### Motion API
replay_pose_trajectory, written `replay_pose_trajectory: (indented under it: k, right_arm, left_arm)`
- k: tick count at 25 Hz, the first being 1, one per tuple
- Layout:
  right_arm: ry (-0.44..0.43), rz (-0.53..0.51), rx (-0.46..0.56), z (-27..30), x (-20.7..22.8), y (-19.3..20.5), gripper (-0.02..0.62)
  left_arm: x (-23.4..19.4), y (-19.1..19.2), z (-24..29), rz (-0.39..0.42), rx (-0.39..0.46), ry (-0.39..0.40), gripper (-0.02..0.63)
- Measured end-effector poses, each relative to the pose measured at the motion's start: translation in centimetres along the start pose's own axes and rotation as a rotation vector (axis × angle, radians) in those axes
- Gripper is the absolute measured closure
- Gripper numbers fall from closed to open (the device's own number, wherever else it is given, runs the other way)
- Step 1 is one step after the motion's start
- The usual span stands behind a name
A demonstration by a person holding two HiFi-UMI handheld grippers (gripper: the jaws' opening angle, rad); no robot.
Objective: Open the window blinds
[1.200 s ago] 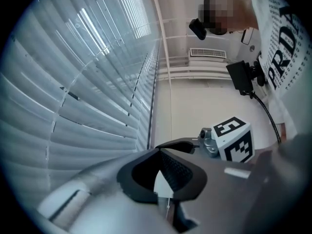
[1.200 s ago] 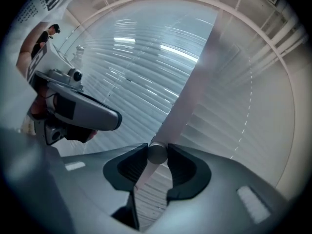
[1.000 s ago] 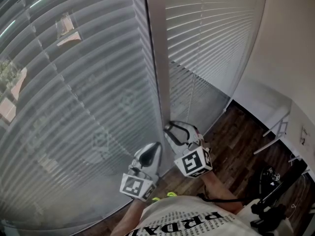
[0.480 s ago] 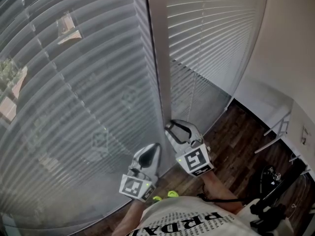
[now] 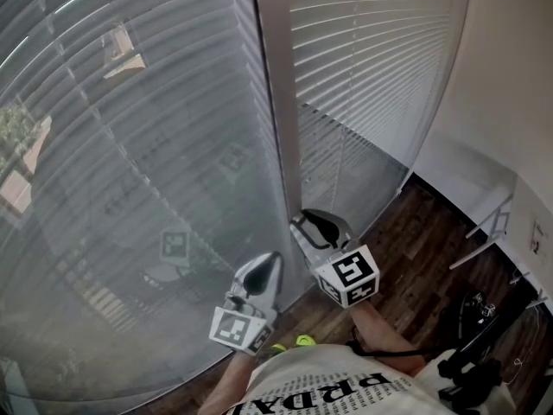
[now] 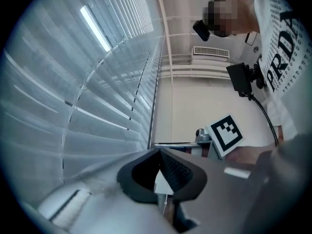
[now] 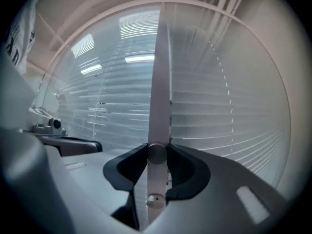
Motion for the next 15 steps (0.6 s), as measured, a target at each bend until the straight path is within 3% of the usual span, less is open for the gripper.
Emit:
replay_pose_trajectory:
  k: [8,15]
  right_arm:
    - [0.011,0.102,0.010,0.08,0.20,0.17,0.472]
    - [0.001,0.058,-0.004,0.03,0.14,0.02,0.468]
  left_arm:
    - [-0.17,0.15,0.03,0.014,-0.010,0.008,0.614]
    - [0.02,-0.33,-0.26,0.021,-0.006,0.002,0.615]
Point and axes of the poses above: the fingertips, and each gripper's own axes: z forward along the fingers, x to its right, y out of its underside, the point moved 4 cm from there along -z, backward along the fingers, and after that the axes turned 4 degrees about y, right-handed, at the moved point
